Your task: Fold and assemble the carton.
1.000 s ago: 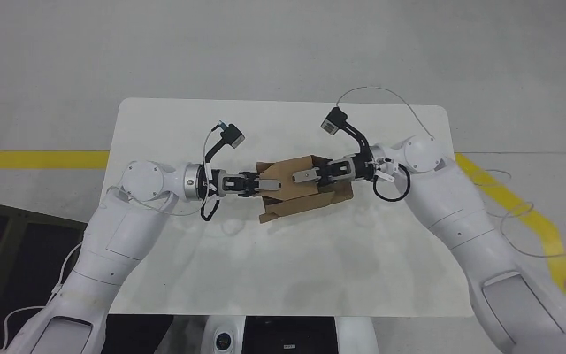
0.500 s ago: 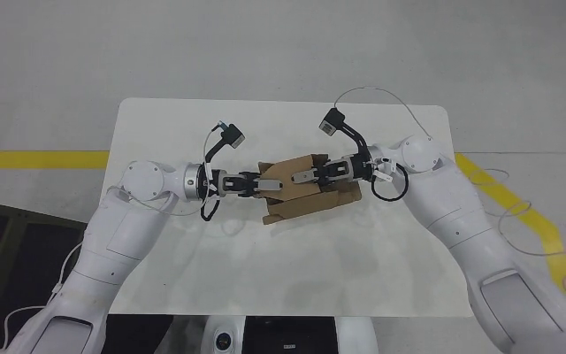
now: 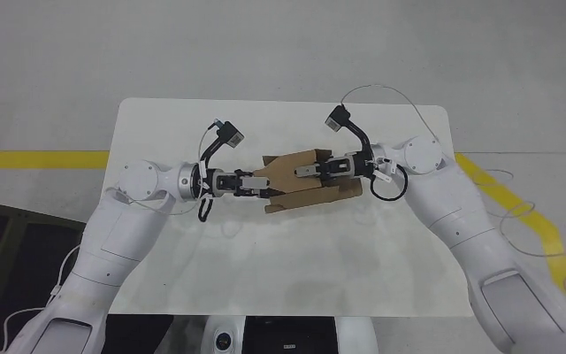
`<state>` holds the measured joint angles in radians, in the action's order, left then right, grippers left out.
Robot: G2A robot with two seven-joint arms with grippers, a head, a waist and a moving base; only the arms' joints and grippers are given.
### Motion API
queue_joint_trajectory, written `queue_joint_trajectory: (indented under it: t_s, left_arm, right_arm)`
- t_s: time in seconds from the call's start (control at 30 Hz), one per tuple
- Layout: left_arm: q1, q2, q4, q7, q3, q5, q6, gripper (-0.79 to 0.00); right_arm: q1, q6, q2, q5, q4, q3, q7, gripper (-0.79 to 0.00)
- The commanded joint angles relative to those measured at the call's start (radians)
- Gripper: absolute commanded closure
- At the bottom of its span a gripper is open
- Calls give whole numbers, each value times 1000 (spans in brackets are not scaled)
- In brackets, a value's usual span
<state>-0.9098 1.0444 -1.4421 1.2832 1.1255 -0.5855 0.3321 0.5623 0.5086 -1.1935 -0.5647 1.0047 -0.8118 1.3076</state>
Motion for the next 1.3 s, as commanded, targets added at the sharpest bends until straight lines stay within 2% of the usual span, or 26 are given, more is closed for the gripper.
queue_joint_trajectory:
  t_s: [0.0,0.37,1.27]
  left_arm:
    - [-4,0,-5,19,6,-40,-10,-785]
    - [-34,-4,-59,47,49,-108,40,-785]
    - [-23,7,-58,17,9,-31,28,-785]
  right_arm:
    - [3,2,0,10,0,-4,-8,0]
    - [24,0,-9,40,20,-1,-37,0]
    - [36,21,-44,40,63,20,-29,0]
